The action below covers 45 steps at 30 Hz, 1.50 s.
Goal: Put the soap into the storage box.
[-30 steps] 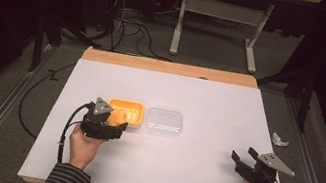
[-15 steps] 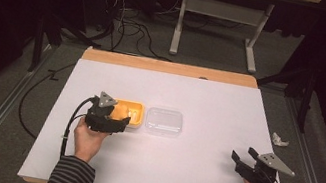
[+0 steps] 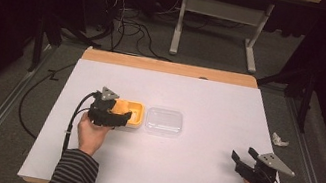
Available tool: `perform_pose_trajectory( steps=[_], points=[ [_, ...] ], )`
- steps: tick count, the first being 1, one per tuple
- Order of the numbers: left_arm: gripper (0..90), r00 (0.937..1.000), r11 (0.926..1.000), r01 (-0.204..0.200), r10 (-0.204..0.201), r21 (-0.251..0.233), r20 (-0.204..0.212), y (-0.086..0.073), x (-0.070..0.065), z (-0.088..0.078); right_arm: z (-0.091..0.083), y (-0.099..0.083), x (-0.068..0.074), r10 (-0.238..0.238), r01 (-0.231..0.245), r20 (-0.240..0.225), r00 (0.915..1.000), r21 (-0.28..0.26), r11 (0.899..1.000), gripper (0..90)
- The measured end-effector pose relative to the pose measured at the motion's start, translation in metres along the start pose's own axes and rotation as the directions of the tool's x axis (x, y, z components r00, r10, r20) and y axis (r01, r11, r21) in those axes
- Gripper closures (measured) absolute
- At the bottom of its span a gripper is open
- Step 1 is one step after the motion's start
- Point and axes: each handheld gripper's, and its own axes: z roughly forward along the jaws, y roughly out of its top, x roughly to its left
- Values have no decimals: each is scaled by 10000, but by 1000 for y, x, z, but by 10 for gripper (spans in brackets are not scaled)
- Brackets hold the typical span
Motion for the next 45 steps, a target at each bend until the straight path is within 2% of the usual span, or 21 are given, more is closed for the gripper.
perform_pose_trajectory(
  steps=[7, 17, 29, 45],
  points=[
    [270, 9999, 9999, -117, 118, 112, -33, 8, -2, 7, 0, 0, 0, 16, -16, -8, 10000, -19, 10000, 318],
    [270, 9996, 9995, 34, -26, 315, -268, 16, 2, 24, -1, 0, -1, 98, -98, -19, 10000, -121, 9999, 318],
    [270, 9981, 9956, 182, -128, 919, -596, 11, 6, 45, -1, 0, -1, 119, -119, -12, 9999, -149, 9998, 317],
    [269, 9975, 9890, 386, -296, 1430, -647, 6, 10, 62, -2, -1, -1, 150, -150, -5, 9999, -173, 9997, 317]
  ],
)
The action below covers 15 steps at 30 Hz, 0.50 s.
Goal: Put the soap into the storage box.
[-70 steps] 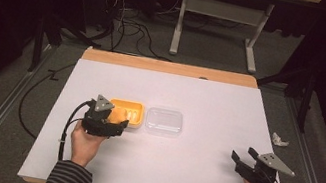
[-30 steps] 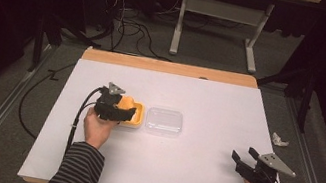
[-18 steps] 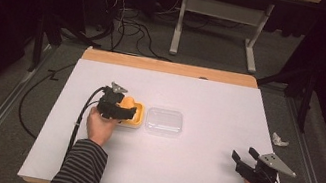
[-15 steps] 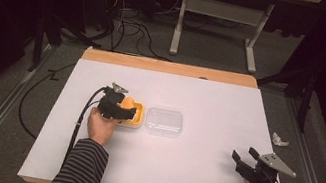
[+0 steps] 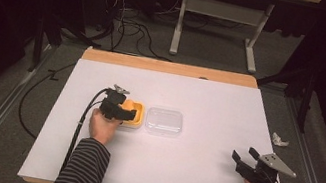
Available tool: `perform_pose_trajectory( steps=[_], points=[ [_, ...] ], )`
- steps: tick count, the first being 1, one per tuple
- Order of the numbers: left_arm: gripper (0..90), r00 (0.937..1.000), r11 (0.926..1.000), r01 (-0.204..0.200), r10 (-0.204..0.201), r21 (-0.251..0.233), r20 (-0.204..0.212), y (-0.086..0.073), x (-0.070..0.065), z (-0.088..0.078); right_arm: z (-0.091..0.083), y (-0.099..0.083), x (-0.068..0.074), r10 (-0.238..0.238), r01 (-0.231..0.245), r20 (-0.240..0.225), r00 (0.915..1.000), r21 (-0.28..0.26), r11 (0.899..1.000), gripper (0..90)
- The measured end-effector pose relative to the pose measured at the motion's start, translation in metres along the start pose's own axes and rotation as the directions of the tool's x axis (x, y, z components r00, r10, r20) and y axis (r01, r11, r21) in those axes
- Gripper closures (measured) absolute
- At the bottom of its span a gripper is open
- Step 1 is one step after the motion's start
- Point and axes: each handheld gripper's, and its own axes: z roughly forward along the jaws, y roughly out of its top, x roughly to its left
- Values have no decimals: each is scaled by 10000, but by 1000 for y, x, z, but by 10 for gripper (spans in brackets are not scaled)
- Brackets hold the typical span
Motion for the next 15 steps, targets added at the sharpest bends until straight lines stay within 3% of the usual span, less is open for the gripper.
perform_pose_trajectory(
  steps=[15],
  points=[
    [267, 9999, 9993, -3, 8, 366, -129, -3, 0, 10, 0, 0, 0, -25, 25, -19, 10000, -10, 10000, 316]
  ],
)
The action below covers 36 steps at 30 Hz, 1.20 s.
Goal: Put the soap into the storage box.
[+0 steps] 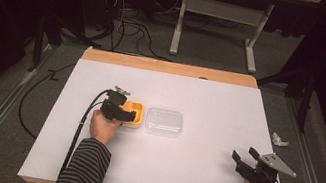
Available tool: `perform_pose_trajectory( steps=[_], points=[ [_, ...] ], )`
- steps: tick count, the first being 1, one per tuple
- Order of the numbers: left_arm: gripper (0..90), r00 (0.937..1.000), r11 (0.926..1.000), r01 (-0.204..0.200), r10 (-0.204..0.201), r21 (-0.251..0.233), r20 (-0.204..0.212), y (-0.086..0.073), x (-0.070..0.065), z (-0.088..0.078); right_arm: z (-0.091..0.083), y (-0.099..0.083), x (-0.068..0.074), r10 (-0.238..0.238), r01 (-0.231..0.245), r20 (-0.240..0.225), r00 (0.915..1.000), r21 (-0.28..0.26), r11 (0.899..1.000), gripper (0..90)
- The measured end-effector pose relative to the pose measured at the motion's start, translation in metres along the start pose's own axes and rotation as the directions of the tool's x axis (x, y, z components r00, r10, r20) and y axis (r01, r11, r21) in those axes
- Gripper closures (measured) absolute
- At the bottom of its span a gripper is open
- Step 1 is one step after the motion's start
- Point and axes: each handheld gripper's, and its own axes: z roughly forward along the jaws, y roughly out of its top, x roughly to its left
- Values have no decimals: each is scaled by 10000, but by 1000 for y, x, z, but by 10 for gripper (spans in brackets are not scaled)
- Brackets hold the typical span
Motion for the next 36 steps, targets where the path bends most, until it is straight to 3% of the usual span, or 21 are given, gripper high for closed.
perform_pose_trajectory(
  steps=[11, 15, 22, 29, 36],
  points=[
    [258, 9999, 9999, -112, 113, -86, 63, -1, -1, 0, 0, 0, 0, -8, 8, -4, 10000, -3, 10000, 315],
    [223, 9998, 9992, -2, 10, -395, 219, 1, -1, -3, 0, 0, 0, -11, 11, -5, 10000, -3, 10000, 315],
    [203, 9999, 9970, -80, 90, -770, 123, 1, 2, -14, 0, 0, 0, -19, 19, -24, 10000, -5, 10000, 315],
    [207, 9997, 9876, -88, 124, -1567, 220, 2, 4, -35, 0, 0, 0, -38, 38, -29, 10000, 16, 10000, 315],
    [219, 9992, 9703, -14, 110, -2417, 384, -3, 5, -56, 0, 0, 1, -48, 48, -26, 10000, 37, 10000, 316]
  ],
)
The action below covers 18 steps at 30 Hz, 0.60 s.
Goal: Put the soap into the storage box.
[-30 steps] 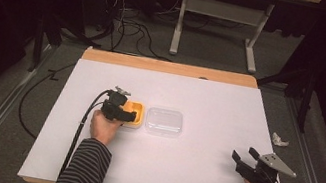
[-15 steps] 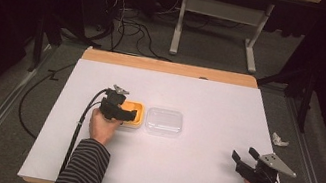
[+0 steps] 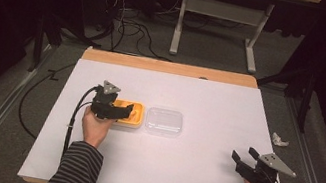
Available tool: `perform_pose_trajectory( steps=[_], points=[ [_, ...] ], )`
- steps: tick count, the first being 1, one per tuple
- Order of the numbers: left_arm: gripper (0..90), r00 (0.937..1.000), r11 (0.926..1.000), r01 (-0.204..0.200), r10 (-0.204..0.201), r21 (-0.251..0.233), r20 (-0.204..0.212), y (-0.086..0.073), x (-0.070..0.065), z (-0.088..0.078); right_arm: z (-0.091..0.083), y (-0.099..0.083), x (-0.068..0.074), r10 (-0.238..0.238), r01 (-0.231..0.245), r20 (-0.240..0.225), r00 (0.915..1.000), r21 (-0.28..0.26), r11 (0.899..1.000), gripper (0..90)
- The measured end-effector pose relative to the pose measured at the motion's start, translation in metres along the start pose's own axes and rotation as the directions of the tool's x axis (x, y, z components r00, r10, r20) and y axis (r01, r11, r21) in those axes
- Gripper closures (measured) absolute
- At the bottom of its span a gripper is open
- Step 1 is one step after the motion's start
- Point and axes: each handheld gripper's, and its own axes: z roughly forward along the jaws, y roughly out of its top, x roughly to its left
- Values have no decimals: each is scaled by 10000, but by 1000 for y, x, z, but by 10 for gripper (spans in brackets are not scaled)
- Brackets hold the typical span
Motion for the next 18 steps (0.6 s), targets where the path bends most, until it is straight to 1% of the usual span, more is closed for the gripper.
perform_pose_trajectory(
  steps=[2, 4, 5, 6, 8, 9, 12, 13, 14, 15, 18],
  points=[
    [220, 10000, 9998, 70, -70, -180, 37, -3, 1, -7, 0, 0, 0, 2, -2, 2, 10000, 10, 10000, 315],
    [221, 10000, 9998, 46, -45, -219, 39, -4, 2, -9, 0, 0, 0, 16, -16, 3, 10000, 27, 10000, 315],
    [221, 10000, 9995, 51, -49, -310, 64, -6, 3, -14, 0, 0, 0, -7, 7, 2, 10000, 39, 10000, 316],
    [220, 10000, 9995, 51, -49, -310, 64, -6, 3, -14, 0, 0, 0, -7, 7, 2, 10000, 39, 10000, 316],
    [221, 10000, 9989, -28, 29, -459, 30, -8, 2, -21, 0, 0, 0, -28, 28, 10, 10000, 56, 10000, 315],
    [221, 10000, 9989, -28, 29, -459, 30, -8, 2, -21, 0, 0, 0, -28, 28, 10, 10000, 56, 10000, 315],
    [222, 10000, 9980, 34, -29, -636, 79, -11, 2, -27, 0, 0, 0, -39, 39, 6, 10000, 52, 10000, 315],
    [224, 9999, 9969, 79, -70, -777, 111, -13, 1, -31, 1, 0, 0, -52, 52, 9, 10000, 54, 10000, 315],
    [225, 9999, 9969, 79, -70, -777, 111, -13, 1, -31, 1, 0, 0, -52, 52, 9, 10000, 54, 10000, 315],
    [226, 9997, 9963, 147, -130, -849, 214, -15, 1, -34, 1, 0, 0, -58, 58, 12, 10000, 70, 10000, 316],
    [227, 9995, 9957, 194, -171, -903, 262, -17, 0, -37, 1, 0, 1, -57, 56, 6, 10000, 84, 9999, 316]
  ],
)
